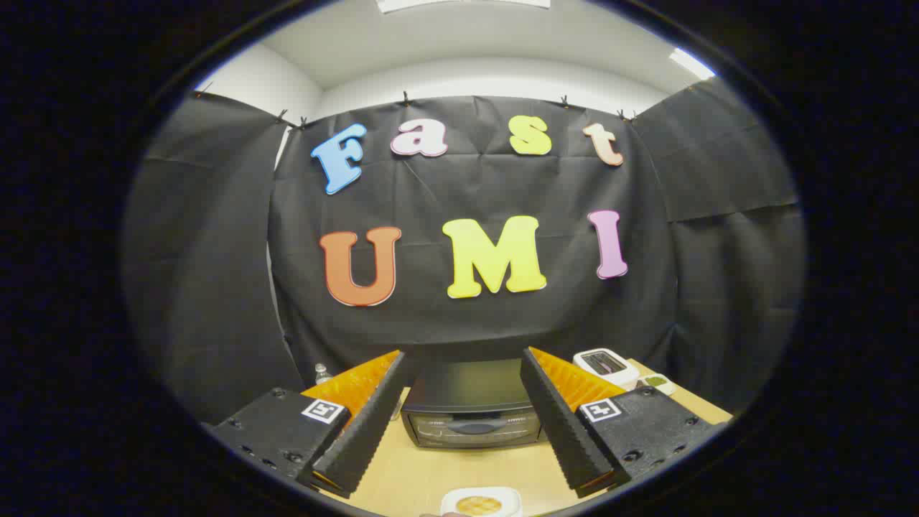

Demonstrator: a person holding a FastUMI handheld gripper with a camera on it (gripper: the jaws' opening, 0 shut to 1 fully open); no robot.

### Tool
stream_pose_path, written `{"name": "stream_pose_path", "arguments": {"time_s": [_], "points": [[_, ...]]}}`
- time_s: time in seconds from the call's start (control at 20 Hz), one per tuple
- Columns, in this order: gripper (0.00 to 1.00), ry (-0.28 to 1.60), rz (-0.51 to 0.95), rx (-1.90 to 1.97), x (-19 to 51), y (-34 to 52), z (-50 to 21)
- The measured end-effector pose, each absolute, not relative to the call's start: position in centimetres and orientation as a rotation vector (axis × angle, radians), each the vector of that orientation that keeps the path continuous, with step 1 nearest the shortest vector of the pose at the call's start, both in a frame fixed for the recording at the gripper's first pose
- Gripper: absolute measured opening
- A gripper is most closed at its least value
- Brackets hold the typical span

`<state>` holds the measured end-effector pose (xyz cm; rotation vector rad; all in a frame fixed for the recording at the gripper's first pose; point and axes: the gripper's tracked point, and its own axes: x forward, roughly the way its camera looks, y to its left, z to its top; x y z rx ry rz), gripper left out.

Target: Open the toaster oven, put the food inside, and close the toaster oven door.

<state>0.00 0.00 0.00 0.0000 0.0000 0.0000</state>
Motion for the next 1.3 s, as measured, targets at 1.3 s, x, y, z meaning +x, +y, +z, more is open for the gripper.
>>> {"name": "stream_pose_path", "arguments": {"time_s": [1.3], "points": [[1.00, 0.063, -0.069, -0.088, 6.0, -1.9, -5.2]]}}
